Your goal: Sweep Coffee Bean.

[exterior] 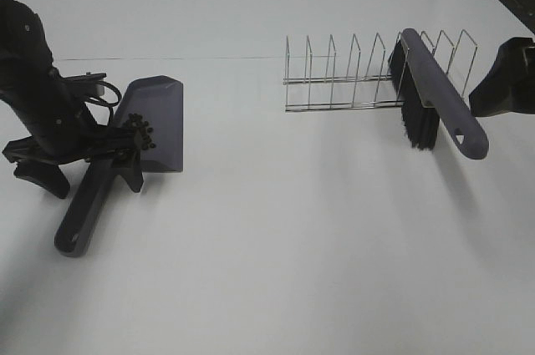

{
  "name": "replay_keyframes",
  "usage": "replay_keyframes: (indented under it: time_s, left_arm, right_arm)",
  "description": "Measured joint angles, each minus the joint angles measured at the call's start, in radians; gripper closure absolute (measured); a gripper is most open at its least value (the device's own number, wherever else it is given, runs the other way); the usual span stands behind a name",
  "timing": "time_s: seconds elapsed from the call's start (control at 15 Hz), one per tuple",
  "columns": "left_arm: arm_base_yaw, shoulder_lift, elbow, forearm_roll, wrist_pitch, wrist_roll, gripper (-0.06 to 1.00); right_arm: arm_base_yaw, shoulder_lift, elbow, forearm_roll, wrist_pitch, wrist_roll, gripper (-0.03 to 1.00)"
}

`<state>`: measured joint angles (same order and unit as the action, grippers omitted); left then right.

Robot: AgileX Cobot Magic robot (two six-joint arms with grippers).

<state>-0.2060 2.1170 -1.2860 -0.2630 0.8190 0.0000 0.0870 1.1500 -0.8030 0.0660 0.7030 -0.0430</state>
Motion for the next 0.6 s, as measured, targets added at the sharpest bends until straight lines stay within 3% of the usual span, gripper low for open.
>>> replay_keyframes:
  time_s: [0.2,0.6]
  left_arm:
    - [0.000,-0.044,0.010,0.026,0.042,0.005,-0.05]
    - [0.000,-0.334,0.011,0.044,0.167,0.000,-0.05]
  right_arm:
    - [0.000,0.000,0.000,0.000,0.030,-0.010,0.04]
    - [0.000,-0.116,0.065,0.000,0.082,-0.030,0.04]
